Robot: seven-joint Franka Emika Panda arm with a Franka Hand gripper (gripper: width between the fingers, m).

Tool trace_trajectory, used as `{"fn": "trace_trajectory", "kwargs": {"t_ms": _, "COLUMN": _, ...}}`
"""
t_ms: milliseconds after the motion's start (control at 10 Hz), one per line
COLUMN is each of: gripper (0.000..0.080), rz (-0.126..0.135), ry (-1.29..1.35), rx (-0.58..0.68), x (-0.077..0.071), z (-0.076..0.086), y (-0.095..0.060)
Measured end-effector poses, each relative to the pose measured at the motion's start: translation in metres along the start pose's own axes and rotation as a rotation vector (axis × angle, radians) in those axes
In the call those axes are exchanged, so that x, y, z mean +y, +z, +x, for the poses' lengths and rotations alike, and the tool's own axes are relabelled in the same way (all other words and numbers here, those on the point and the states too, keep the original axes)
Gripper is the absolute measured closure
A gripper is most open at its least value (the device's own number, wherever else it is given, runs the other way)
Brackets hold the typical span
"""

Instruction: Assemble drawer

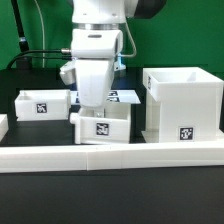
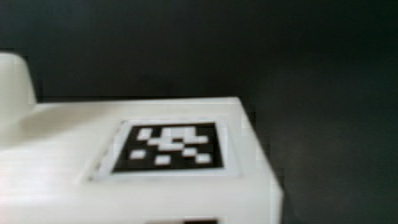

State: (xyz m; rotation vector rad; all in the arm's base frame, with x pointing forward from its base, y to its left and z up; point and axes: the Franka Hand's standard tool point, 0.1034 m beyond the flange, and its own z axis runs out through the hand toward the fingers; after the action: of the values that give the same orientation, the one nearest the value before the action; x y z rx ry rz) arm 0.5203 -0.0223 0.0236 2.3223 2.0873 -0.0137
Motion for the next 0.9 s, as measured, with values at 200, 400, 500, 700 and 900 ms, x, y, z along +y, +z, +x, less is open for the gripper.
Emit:
{"fn": "trace_trajectory", "kwargs": {"t_ms": 200, "gripper": 0.0758, "rz": 0.006, "ry": -0.044, "rx": -0.007, "x": -0.0011, "z": 0.0032, "y": 0.0023}}
{"fn": "trace_trajectory", "kwargs": {"t_ms": 400, "gripper": 0.0758, "rz": 0.01, "ry": -0.044, "rx": -0.007, "x": -0.0021, "z": 0.0026, "y": 0.0042}}
{"fn": "trace_trajectory", "kwargs": {"t_ms": 500, "gripper": 0.0758, "rz": 0.021, "ry": -0.046, "rx": -0.005, "x": -0.0032, "z": 0.0061, "y": 0.0069}}
{"fn": "trace_trajectory", "kwargs": {"t_ms": 700, "gripper": 0.0758, "rz": 0.019, "ry": -0.029, "rx": -0.004, "x": -0.0004, "z": 0.0101, "y": 0.0059}}
{"fn": "trace_trajectory", "kwargs": {"t_ms": 900, "gripper": 0.0758, "rz": 0.021, "ry": -0.027, "rx": -0.005, "x": -0.0011, "z": 0.0088, "y": 0.0068}}
